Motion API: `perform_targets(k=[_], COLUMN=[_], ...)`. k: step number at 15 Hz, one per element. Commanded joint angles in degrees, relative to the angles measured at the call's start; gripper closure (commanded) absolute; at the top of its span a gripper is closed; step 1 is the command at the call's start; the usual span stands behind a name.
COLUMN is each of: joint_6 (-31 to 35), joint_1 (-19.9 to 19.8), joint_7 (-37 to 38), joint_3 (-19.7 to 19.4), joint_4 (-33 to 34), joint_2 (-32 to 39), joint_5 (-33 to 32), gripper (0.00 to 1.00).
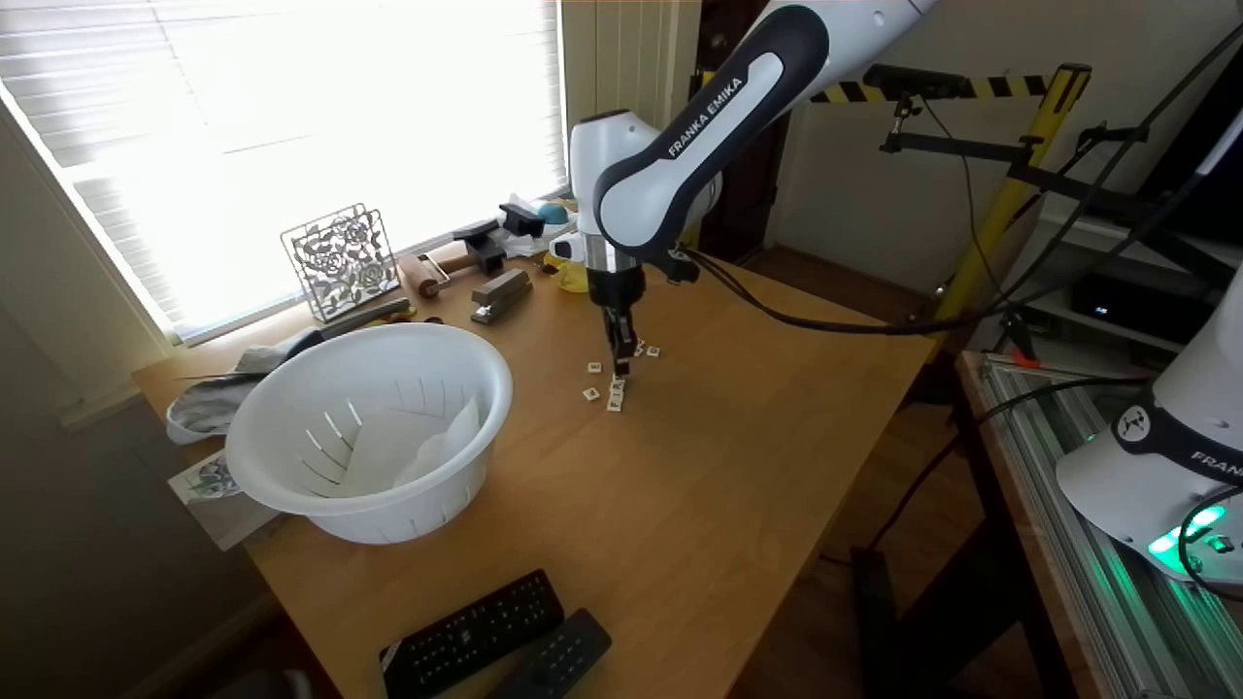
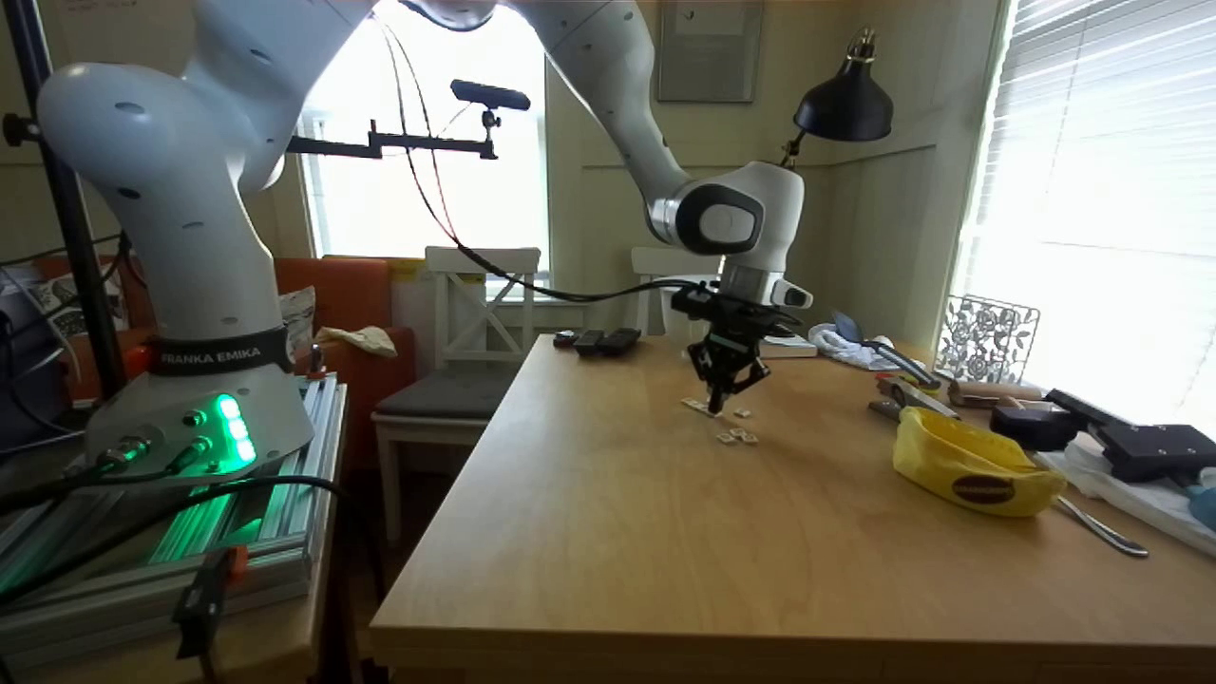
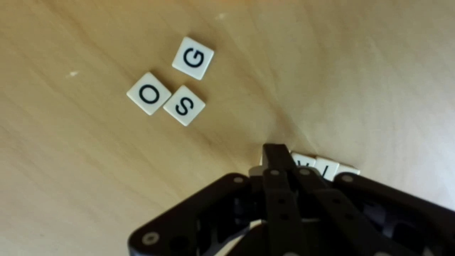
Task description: Create the word 'Firm' using the letter tiles.
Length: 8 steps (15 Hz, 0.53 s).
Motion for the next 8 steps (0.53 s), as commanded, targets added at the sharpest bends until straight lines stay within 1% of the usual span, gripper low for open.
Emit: perform_targets(k=[1,4,8], joint_6=[0.27,0.10,-1.09], joint_1=[-0.91,0.28,0.88], joint_7=[-0.55,2.65,9.96], joint_3=[1.11,0.13,-0.56], joint_4=[-0.52,-1.16,-1.51], joint_2=[-1.21,-3.01,-5.07], joint_5=[0.90,0.53,1.05], gripper=[1.00,1.00,1.00])
